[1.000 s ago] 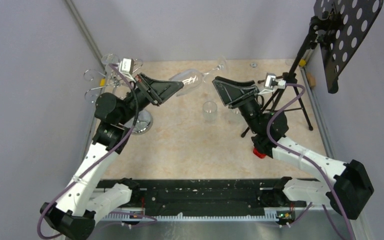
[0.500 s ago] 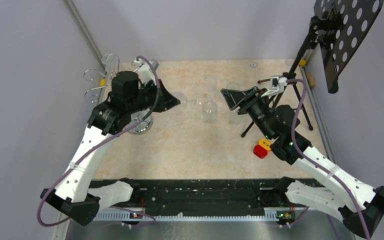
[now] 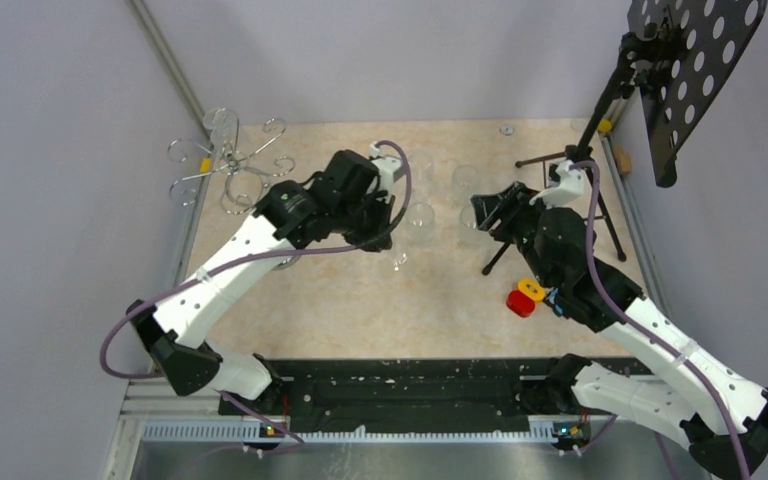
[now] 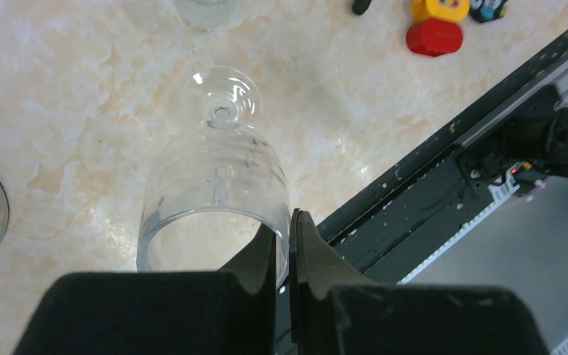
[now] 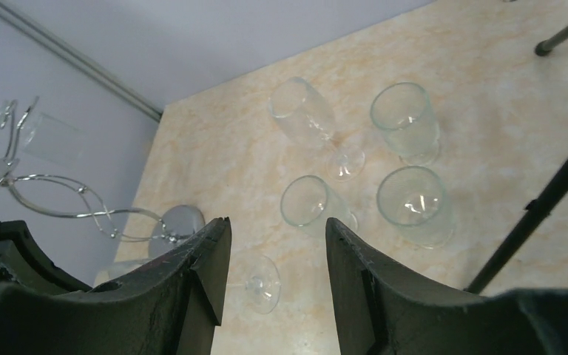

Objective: Take the wine glass off the wine glass rack

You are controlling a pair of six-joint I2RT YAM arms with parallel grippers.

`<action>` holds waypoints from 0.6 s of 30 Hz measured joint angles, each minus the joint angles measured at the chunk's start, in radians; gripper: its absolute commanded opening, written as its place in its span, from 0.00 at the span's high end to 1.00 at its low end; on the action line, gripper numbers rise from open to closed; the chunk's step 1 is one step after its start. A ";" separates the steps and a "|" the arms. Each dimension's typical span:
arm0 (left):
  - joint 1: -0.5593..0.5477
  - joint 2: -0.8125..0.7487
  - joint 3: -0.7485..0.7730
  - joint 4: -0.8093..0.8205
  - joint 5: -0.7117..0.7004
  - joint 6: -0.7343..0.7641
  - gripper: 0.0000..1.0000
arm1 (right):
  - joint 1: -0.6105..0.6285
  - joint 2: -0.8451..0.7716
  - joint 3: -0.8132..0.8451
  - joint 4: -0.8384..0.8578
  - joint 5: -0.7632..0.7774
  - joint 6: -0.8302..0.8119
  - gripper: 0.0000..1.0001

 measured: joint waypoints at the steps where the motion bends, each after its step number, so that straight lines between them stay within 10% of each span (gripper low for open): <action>1: -0.024 0.030 0.016 -0.014 -0.019 0.006 1.00 | 0.000 -0.006 0.000 -0.014 0.013 -0.003 0.49; 18: -0.185 0.453 0.221 -0.076 -0.127 0.029 1.00 | 0.000 -0.113 0.001 -0.211 0.176 -0.002 0.51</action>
